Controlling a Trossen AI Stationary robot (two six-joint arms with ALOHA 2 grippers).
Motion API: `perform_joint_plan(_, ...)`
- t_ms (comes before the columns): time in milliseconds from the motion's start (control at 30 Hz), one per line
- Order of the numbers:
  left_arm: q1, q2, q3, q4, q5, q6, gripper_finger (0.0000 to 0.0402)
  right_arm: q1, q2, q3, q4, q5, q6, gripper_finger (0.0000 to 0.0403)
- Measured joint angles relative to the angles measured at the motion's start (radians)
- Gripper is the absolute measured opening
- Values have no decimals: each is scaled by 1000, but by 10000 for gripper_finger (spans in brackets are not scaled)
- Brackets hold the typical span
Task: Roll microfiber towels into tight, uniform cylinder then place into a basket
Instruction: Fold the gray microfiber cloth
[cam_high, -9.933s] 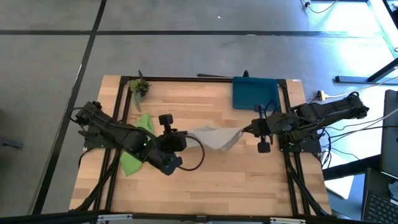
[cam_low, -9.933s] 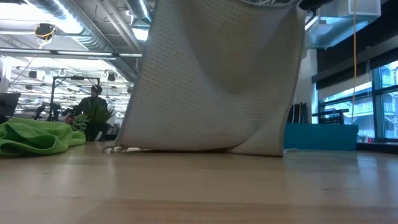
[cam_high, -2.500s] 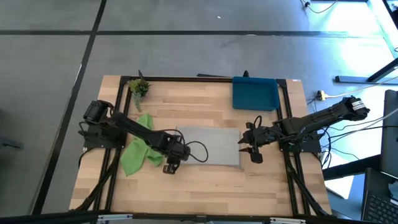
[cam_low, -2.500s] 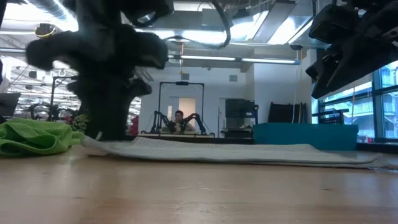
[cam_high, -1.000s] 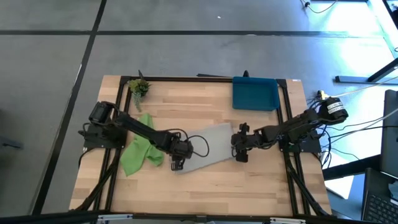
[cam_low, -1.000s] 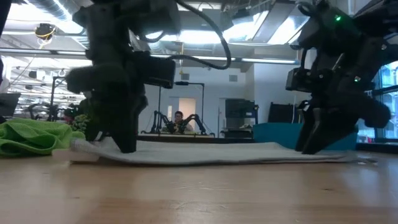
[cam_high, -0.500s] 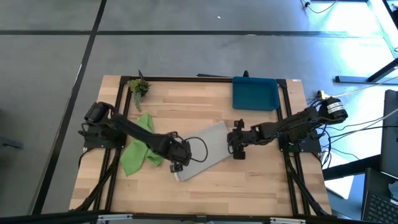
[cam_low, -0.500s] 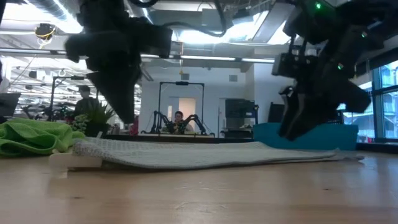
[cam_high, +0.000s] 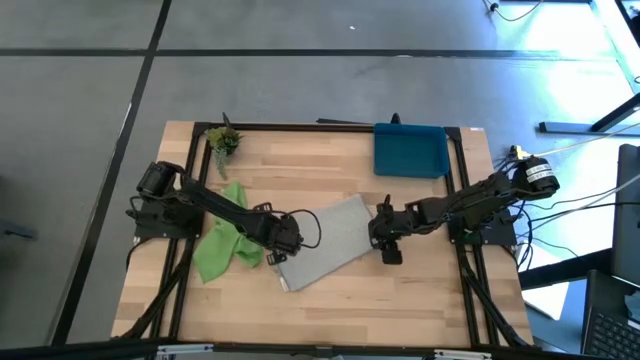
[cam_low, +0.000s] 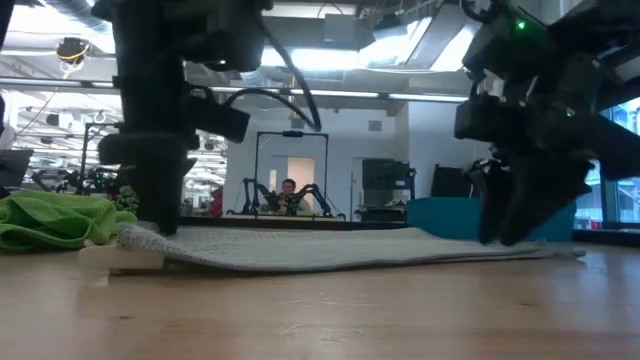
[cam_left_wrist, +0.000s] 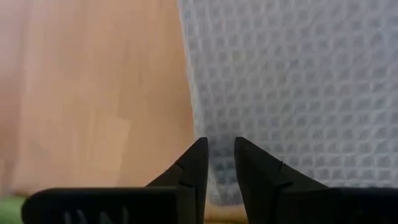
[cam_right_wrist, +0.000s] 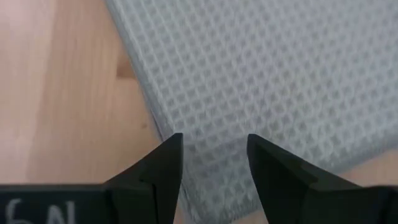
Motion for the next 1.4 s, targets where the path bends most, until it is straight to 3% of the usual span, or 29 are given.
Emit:
perform_joint_plan(167, -10, -7, -48, 81, 75, -27, 71, -15, 0, -28, 28, 5, 0, 180)
perform_joint_plan(367, -52, -7, -53, 151, 122, -115, 71, -38, 0, -45, 57, 100, -9, 180)
perform_joint_plan(533, -95, -3, -55, 300, 203, -128, 71, -66, 0, -47, 74, 164, -35, 180)
perform_joint_plan(667, -120, 2, -56, 403, 208, -91, 71, -81, 0, -47, 88, 231, -58, 180)
perform_joint_plan(833, -126, -13, -3, 318, 160, -74, 71, -78, -20, -16, 53, 247, -109, 180)
perform_joint_plan(1000, -138, -54, 75, 164, 28, -71, 71, -56, -69, 20, 27, 181, -108, 180)
perform_joint_plan(1100, -142, -58, 77, 146, -23, -71, 71, -47, -80, 21, 44, 66, -101, 180)
perform_joint_plan(1200, -138, -35, 71, 162, -32, -71, 71, -42, -55, 19, 71, -14, -76, 180)
perform_joint_plan(1400, -135, 39, 42, 228, 1, -72, 71, -42, 42, 19, 119, -26, -85, 180)
